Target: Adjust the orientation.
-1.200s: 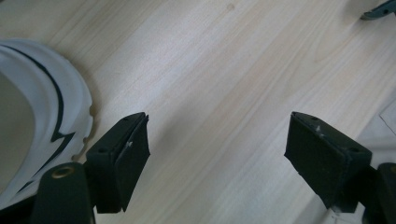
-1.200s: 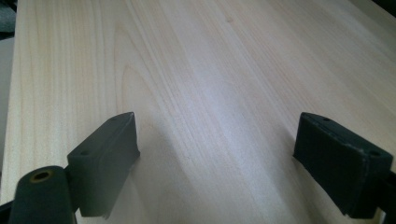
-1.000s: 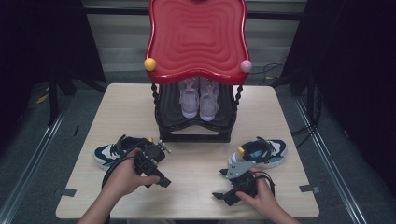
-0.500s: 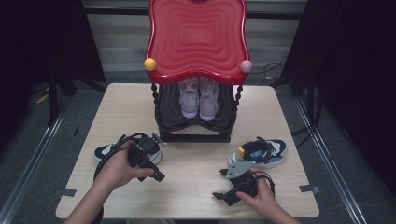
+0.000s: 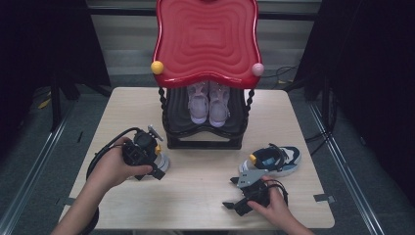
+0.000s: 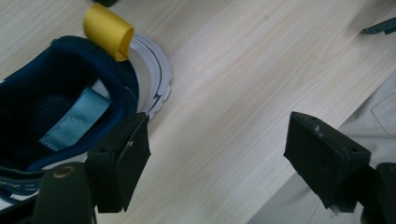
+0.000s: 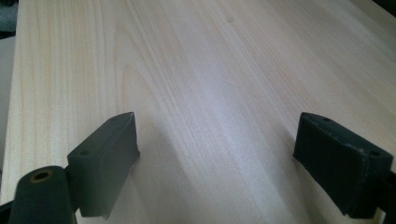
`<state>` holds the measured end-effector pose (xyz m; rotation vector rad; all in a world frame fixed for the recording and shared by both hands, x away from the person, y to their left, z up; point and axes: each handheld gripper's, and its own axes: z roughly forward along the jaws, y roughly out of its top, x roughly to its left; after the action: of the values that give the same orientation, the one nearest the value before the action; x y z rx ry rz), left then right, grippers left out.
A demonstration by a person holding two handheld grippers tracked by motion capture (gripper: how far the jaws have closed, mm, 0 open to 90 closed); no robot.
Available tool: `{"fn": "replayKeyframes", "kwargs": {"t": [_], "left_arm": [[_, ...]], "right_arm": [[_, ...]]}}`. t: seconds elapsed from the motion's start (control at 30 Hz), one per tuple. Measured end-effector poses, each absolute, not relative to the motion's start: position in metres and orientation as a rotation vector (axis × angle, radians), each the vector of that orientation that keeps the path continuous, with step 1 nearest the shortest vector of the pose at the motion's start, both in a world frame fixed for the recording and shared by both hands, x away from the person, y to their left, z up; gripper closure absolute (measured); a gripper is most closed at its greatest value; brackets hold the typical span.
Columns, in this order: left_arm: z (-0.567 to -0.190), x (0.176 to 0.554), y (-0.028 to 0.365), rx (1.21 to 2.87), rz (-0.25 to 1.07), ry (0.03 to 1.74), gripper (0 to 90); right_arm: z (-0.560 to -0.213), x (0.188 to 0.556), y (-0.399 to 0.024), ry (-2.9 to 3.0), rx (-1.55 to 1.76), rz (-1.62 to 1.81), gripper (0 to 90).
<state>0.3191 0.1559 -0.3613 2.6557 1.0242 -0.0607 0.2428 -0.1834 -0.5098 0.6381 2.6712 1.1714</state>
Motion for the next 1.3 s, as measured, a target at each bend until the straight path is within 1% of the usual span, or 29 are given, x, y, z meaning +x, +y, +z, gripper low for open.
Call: {"fn": "replayKeyframes", "kwargs": {"t": [0.2,0.53,0.7,1.0,1.2,1.27,1.3], "left_arm": [[-0.36,0.329,0.163,2.62,-0.033,1.091,21.7],[-0.375,0.346,0.164,2.618,0.008,1.194,22.3],[-0.385,0.354,0.163,2.607,-0.01,1.223,23.4],[-0.402,0.365,0.162,2.566,-0.021,1.294,30.2],[-0.413,0.369,0.162,2.584,-0.02,1.317,33.8],[-0.416,0.37,0.162,2.588,0.009,1.33,36.7],[-0.417,0.371,0.162,2.583,-0.002,1.326,37.2]], "right_arm": [[-0.51,0.243,-0.183,2.671,0.638,1.171,13.0],[-0.51,0.243,-0.183,2.671,0.638,1.171,13.0],[-0.51,0.243,-0.183,2.67,0.639,1.172,13.1],[-0.51,0.243,-0.183,2.67,0.639,1.172,13.1],[-0.51,0.243,-0.183,2.67,0.639,1.171,13.0],[-0.51,0.243,-0.183,2.67,0.639,1.172,13.0],[-0.51,0.243,-0.183,2.67,0.639,1.172,13.1]]}}
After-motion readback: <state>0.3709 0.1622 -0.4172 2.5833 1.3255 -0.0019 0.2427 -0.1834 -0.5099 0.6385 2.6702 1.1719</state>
